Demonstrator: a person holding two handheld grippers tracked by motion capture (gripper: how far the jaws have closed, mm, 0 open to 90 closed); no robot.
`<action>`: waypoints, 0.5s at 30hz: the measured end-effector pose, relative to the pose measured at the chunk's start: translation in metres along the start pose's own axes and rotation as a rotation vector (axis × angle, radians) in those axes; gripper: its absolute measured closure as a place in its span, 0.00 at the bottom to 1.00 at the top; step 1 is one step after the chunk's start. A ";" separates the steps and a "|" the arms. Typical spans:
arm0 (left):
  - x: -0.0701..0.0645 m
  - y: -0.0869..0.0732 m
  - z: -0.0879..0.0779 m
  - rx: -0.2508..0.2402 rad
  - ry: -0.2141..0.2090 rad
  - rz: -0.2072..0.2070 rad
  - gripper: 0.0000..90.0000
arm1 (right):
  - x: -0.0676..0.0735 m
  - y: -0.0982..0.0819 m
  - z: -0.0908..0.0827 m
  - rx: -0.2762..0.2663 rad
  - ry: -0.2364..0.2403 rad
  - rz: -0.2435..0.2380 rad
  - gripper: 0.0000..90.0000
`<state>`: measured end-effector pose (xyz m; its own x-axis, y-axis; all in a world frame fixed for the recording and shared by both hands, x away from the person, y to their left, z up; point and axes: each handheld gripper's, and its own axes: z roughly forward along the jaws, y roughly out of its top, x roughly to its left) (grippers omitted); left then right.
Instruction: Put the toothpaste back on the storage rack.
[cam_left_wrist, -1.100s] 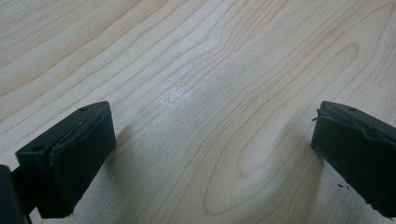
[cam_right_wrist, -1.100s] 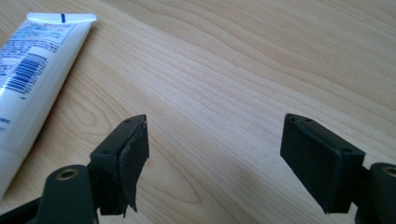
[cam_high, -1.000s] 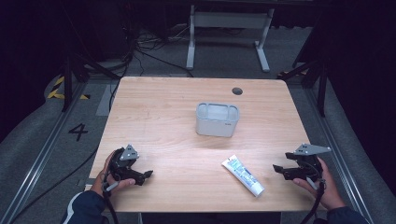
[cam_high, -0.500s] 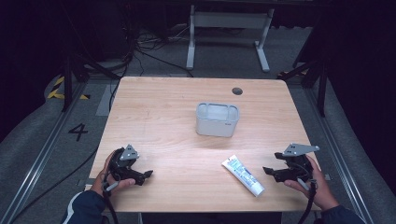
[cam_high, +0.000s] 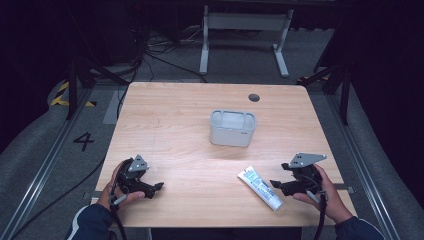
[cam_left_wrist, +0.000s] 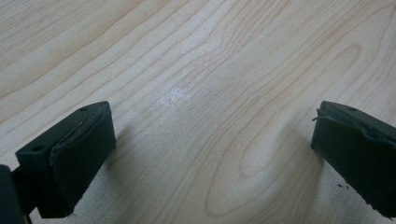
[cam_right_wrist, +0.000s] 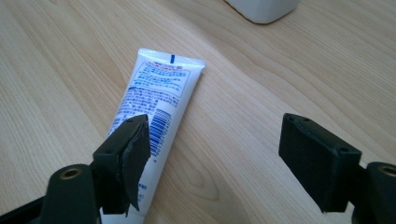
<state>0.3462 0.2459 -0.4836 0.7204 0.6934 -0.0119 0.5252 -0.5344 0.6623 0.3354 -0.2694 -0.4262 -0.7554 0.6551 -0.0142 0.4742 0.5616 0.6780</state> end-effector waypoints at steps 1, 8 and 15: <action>0.000 0.000 0.000 0.000 0.000 0.001 0.00 | 0.002 0.003 0.002 0.002 0.007 -0.004 0.28; 0.000 0.000 0.000 0.000 0.000 0.000 0.00 | 0.010 0.010 0.011 0.017 0.031 -0.025 0.29; 0.000 0.000 0.000 0.000 0.000 0.000 0.00 | 0.023 0.020 0.024 0.051 0.054 -0.067 0.31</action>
<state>0.3462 0.2459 -0.4836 0.7205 0.6933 -0.0119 0.5252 -0.5345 0.6622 0.3385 -0.2305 -0.4305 -0.8090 0.5876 -0.0173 0.4432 0.6291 0.6386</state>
